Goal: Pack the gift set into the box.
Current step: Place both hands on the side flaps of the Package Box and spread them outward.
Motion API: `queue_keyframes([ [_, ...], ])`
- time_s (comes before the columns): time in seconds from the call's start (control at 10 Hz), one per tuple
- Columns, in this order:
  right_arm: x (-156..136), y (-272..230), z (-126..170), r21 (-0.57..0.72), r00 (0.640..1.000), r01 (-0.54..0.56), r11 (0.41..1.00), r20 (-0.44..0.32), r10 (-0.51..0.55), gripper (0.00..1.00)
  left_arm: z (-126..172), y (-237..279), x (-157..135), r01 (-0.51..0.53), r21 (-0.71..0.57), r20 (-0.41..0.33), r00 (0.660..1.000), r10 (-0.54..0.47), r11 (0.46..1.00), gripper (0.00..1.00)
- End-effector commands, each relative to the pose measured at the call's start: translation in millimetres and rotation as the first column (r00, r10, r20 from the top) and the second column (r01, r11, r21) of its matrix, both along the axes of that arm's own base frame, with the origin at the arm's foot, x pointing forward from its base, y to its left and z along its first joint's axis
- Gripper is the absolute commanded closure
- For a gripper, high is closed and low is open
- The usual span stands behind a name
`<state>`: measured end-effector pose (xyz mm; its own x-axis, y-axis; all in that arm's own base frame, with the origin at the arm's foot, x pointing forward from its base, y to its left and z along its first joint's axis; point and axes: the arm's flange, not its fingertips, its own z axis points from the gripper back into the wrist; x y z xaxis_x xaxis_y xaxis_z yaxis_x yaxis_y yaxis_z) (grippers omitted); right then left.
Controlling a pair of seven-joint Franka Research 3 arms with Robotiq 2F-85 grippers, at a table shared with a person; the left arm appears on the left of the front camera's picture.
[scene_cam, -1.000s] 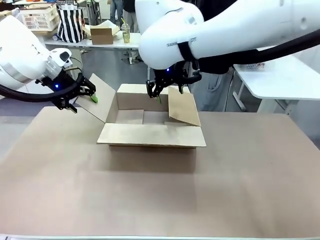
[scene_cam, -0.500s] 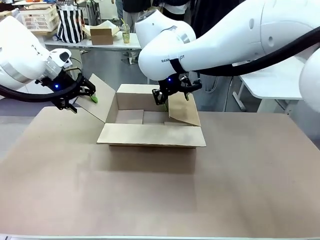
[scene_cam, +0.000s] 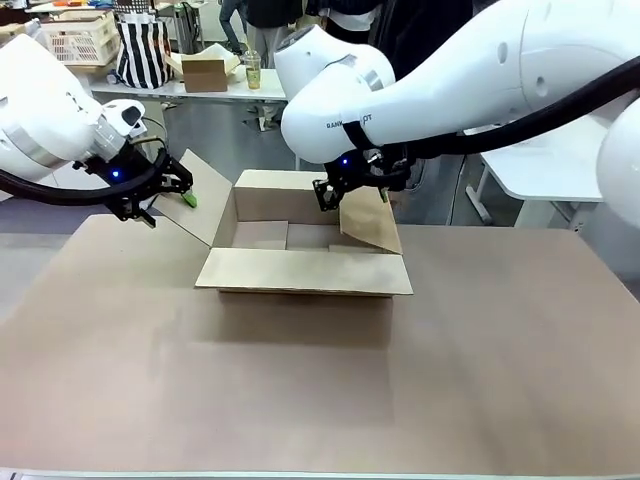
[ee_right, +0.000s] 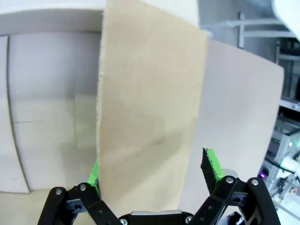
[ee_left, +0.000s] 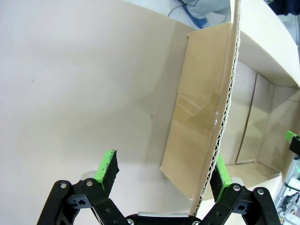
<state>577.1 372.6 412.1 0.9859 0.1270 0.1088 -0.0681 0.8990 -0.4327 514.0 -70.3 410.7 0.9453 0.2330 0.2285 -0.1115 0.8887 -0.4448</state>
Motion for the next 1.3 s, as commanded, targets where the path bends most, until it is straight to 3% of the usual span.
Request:
queue_keyframes([
  [0.0, -13.9, -15.6, 17.8, -0.056, 0.998, 0.045, 0.997, 0.047, -0.043, 0.00, -0.5, -1.7, -1.1, -0.011, 0.016, -0.003, 1.000, 0.011, 1.000, 0.00],
  [0.2, -23.1, -34.9, 44.0, -0.028, 0.996, 0.060, 0.998, 0.068, -0.058, 0.00, -0.5, -1.7, -1.1, -0.011, 0.016, -0.003, 1.000, 0.011, 1.000, 0.00],
  [0.4, -31.0, -57.1, 58.9, -0.080, 0.993, 0.099, 0.992, 0.067, -0.094, 0.00, -0.5, -1.7, -1.1, -0.011, 0.016, -0.003, 1.000, 0.011, 1.000, 0.00],
  [1.0, -57.1, -123.0, 54.1, -0.064, 0.960, 0.278, 0.959, 0.043, -0.275, 0.00, -0.5, -1.7, -1.1, -0.011, 0.016, -0.003, 1.000, 0.011, 1.000, 0.00],
  [1.1, -57.4, -138.8, 43.3, 0.008, 0.961, 0.275, 0.961, 0.017, -0.275, 0.00, -0.5, -1.7, -1.1, -0.011, 0.016, -0.003, 1.000, 0.011, 1.000, 0.00],
  [1.2, -56.0, -156.2, 32.5, 0.193, 0.976, 0.215, 0.957, -0.013, -0.217, 0.00, -0.5, -1.7, -1.1, -0.011, 0.016, -0.003, 1.000, 0.011, 1.000, 0.00],
])
